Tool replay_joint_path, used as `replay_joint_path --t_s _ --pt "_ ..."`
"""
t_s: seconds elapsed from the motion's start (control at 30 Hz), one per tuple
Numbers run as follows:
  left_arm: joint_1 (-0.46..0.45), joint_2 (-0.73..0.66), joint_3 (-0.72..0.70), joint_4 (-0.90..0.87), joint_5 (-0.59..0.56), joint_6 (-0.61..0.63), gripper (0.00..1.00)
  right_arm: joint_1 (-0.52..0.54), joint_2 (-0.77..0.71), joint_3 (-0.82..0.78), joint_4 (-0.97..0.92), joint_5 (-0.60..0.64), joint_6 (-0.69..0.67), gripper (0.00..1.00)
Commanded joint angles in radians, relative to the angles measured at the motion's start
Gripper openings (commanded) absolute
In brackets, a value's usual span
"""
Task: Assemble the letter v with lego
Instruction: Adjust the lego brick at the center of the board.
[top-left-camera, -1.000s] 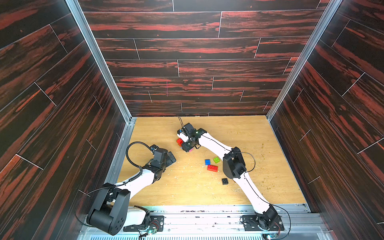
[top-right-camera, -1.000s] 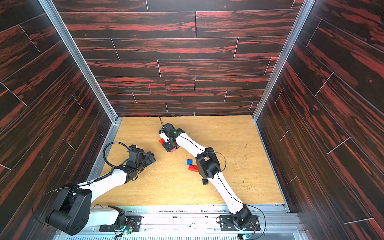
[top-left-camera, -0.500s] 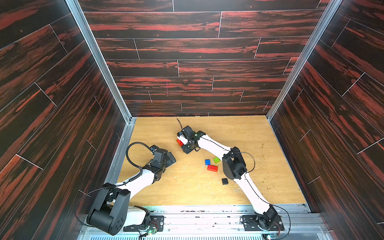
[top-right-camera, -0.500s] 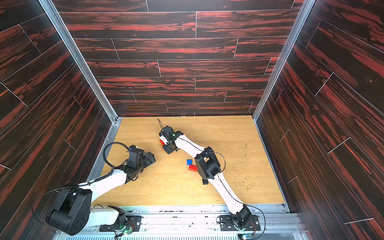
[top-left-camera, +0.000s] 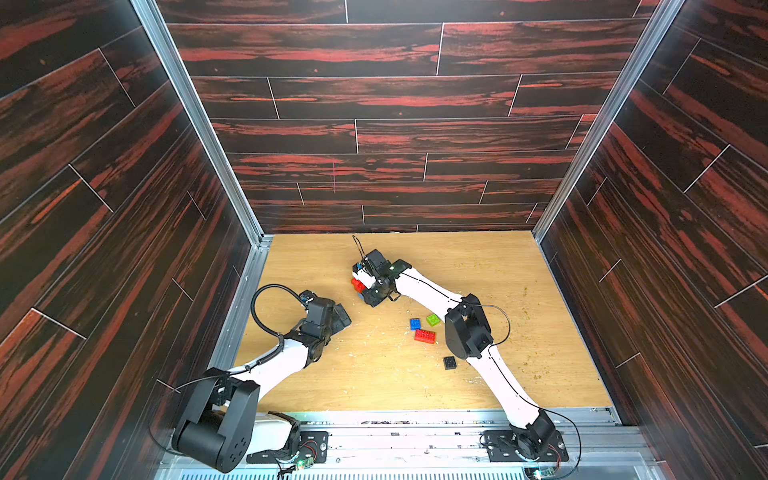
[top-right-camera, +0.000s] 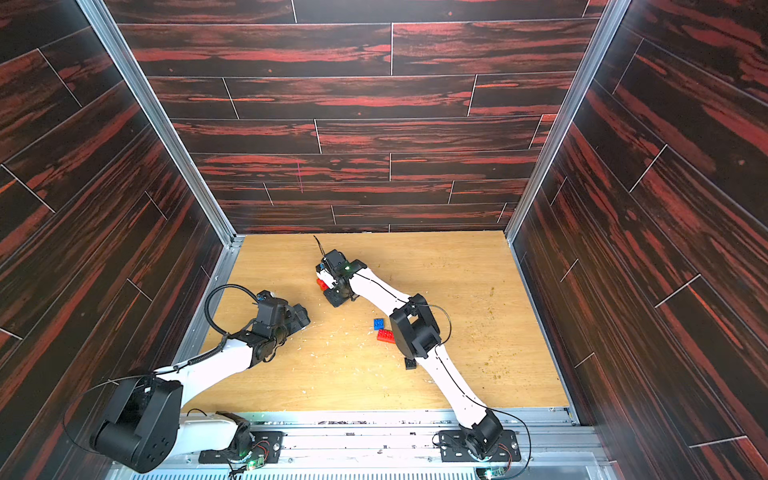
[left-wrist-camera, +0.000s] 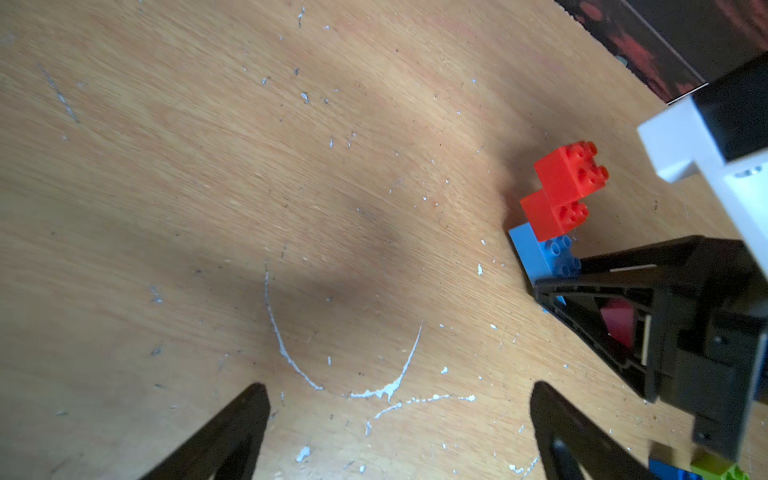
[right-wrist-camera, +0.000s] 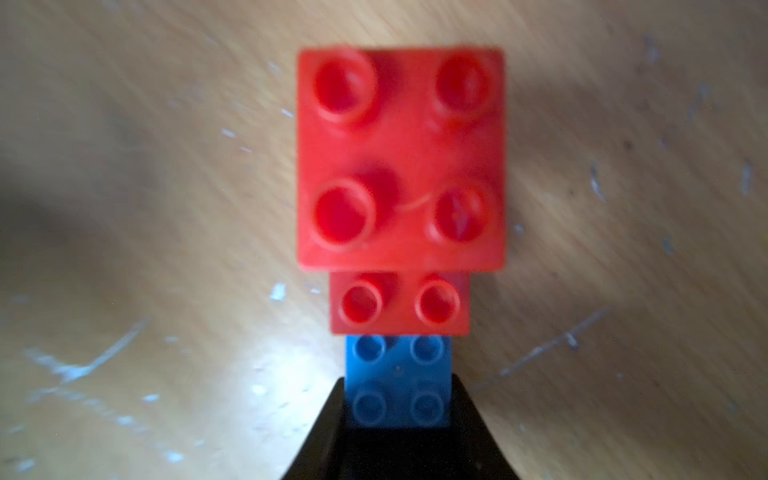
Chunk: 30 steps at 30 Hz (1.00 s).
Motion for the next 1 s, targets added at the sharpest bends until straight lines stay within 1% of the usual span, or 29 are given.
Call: replay_joint_path --t_s 0.0,0.07,0.3,0.4,0.7,0.97 --pt "-0.001 -0.060 -0.020 -0.035 -0.051 0.003 1.00 0.001 0.071 0.135 -0.101 -0.157 -0.053 0.27" --pt "-0.001 -0.085 -0.029 -0.046 -0.061 0.001 1.00 0.001 0.092 0.182 -0.133 -0.215 -0.065 0.28" --pt "-0.001 -0.179 -0.054 -0.097 -0.094 -0.003 1.00 0.001 0.110 0.175 -0.159 -0.384 -0.083 0.28" --pt "-0.002 -0.205 -0.057 -0.115 -0.099 0.000 1.00 0.001 0.107 0.176 -0.168 -0.435 -0.091 0.28" --pt "-0.002 -0.233 -0.050 -0.157 -0.098 0.020 1.00 0.001 0.095 0.165 -0.232 -0.545 -0.114 0.30" --pt "-0.002 -0.236 -0.045 -0.190 -0.098 0.037 1.00 0.001 0.097 0.138 -0.248 -0.547 -0.120 0.31"
